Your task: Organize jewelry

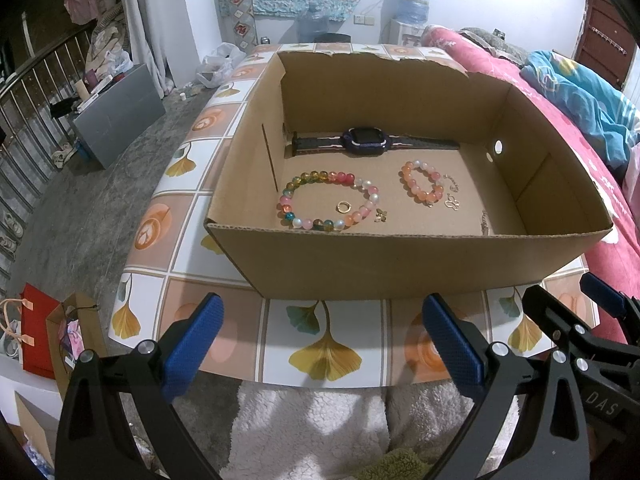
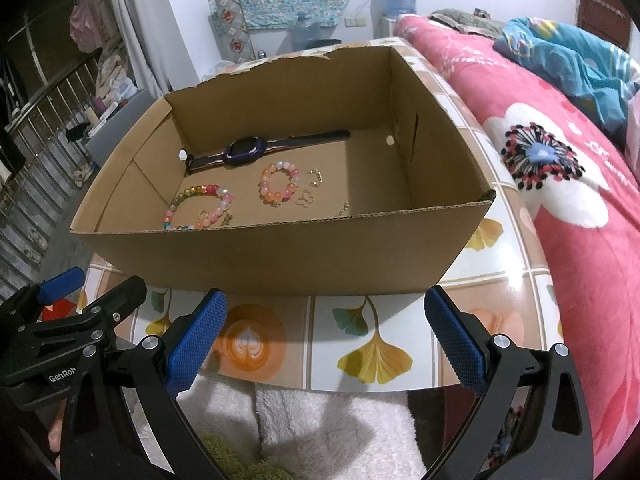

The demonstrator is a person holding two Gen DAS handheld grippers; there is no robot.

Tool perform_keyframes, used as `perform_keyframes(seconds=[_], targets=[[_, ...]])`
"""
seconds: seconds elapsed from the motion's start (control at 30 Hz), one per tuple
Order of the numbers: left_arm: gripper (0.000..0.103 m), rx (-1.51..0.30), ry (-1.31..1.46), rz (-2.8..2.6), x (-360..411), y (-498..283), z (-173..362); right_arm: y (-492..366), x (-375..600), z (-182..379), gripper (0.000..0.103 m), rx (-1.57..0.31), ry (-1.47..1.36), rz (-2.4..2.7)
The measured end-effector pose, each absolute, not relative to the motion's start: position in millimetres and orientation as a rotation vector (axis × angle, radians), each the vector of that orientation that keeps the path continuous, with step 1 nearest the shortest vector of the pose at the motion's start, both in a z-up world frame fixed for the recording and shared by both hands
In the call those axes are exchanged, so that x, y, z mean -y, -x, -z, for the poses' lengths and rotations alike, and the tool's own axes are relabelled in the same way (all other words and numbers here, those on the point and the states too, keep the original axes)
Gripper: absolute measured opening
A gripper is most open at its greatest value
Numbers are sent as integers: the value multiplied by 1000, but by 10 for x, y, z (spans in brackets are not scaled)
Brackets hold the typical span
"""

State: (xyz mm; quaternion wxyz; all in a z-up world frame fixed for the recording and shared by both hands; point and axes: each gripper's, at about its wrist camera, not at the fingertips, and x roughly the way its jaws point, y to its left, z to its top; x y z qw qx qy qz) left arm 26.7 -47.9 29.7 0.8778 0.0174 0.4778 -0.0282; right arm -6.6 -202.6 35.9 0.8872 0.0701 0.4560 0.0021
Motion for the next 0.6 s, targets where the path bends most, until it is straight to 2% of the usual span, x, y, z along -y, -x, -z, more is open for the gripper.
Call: perform_keyframes(seconds=[0.6], targets=[[97, -1010, -32, 60, 491, -248, -297, 73, 2030, -368, 95, -949, -149, -5]])
